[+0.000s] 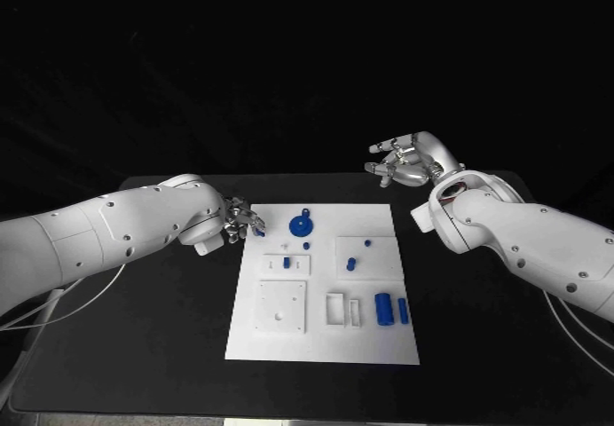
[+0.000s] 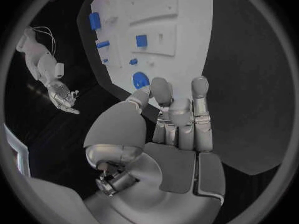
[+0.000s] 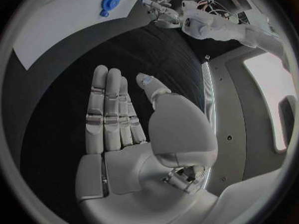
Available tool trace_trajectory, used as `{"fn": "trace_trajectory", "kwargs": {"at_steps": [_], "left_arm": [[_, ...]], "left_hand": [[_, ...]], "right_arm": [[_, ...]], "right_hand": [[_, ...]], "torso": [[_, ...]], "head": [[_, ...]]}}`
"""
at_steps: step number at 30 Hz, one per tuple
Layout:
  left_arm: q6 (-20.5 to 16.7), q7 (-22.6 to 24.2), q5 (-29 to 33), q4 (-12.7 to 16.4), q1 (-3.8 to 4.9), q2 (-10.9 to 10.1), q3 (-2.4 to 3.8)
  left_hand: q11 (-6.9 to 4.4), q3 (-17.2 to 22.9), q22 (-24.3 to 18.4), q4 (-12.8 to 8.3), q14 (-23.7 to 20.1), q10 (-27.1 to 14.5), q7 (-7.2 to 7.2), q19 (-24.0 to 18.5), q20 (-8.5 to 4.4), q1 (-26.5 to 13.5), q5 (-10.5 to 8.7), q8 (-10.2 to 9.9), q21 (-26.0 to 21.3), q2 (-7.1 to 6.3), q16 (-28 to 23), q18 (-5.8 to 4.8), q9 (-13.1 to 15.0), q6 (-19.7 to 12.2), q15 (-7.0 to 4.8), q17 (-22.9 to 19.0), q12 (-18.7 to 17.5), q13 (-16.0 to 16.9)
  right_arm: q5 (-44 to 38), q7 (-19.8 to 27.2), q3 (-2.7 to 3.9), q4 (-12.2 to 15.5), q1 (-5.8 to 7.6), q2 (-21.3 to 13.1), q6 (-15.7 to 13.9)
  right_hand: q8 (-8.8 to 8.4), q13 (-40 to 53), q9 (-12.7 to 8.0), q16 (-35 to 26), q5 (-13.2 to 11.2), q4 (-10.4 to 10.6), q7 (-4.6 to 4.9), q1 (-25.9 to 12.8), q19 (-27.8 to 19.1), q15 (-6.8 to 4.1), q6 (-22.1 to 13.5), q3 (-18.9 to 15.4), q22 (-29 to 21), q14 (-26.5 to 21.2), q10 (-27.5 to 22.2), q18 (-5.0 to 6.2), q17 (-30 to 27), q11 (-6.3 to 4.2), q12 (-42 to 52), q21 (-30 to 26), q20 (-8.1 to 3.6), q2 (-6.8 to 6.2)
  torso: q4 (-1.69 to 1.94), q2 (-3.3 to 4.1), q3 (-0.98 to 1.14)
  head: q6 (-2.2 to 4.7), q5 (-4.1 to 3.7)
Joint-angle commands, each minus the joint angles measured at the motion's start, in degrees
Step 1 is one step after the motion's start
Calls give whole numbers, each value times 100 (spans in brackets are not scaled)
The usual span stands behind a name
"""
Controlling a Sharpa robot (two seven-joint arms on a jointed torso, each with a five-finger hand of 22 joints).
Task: Assemble the parts on the task board
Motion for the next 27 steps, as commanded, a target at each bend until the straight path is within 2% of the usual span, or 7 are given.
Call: {"fn": "trace_trajectory", "kwargs": {"at_steps": [1,7,11,15,19,23,27], "left_arm": [[-373,-194,-232,344,3,-155,-51],[-546,-308,-355,886,-38,-427,-105],[-657,-385,-503,1183,-115,-532,-118],[-729,-421,-548,1317,-168,-560,-122],[-746,-447,-587,1361,-203,-531,-123],[-654,-485,-620,1380,-237,-469,-124],[-597,-515,-649,1383,-286,-416,-124]], "left_hand": [[-253,309,108,-269,24,76,-684,50,2,33,25,31,-31,3,-17,-28,605,934,-25,9,-16,9],[-258,329,110,-275,40,75,-695,67,3,-8,108,37,-31,-14,-11,-24,603,973,-30,20,-5,19],[-263,362,112,-294,50,75,-703,74,10,-46,186,40,-28,-34,-7,-14,616,1004,-32,32,1,28],[-274,392,112,-313,48,75,-712,77,26,-77,236,43,-23,-42,-13,18,678,1016,-44,28,-2,33],[-276,402,114,-320,45,75,-714,77,17,-90,285,44,-17,-47,-29,13,730,1016,-48,5,-14,32],[-278,414,113,-335,40,75,-723,69,-9,-121,296,45,-2,-39,-33,-17,1024,981,-47,0,-14,42],[-271,417,112,-329,40,75,-722,61,-8,-124,300,45,-1,-35,-35,-21,1134,967,-42,-5,-12,52]], "right_arm": [[35,53,3,-6,-13,-13,68],[58,60,3,-22,-39,-34,79],[65,62,3,-42,-62,-33,86],[73,64,3,-55,-78,-29,92],[77,67,3,-69,-89,-22,94],[81,68,3,-77,-98,-12,101],[83,65,2,-81,-101,-12,104]], "right_hand": [[-15,-6,-7,-32,20,-20,39,40,-13,13,-10,-18,-8,31,-13,-64,6,2,22,39,16,5],[-15,-6,-7,-32,20,-20,39,40,-13,13,-10,-18,-8,31,-13,-64,6,2,22,39,16,5],[-15,-6,-7,-32,20,-20,39,40,-13,13,-10,-18,-8,31,-13,-64,6,2,22,39,16,5],[-15,-6,-7,-32,20,-20,39,40,-13,13,-10,-18,-8,31,-13,-64,6,2,22,39,16,5],[-15,-6,-7,-32,20,-20,39,40,-13,13,-10,-18,-8,31,-13,-64,6,2,22,39,16,5],[-15,-6,-7,-32,20,-20,39,40,-13,13,-10,-18,-8,31,-13,-64,6,2,22,39,16,5],[-15,-6,-7,-32,20,-20,39,40,-13,13,-10,-18,-8,31,-13,-64,6,2,22,39,16,5]], "torso": [[20,-28,-5],[24,-28,-13],[13,-36,-3],[24,-42,-5],[19,-43,-5],[8,-29,3],[11,-25,7]], "head": [[-49,38],[-113,118],[-152,152],[-184,138],[-189,134],[-194,139],[-209,123]]}}
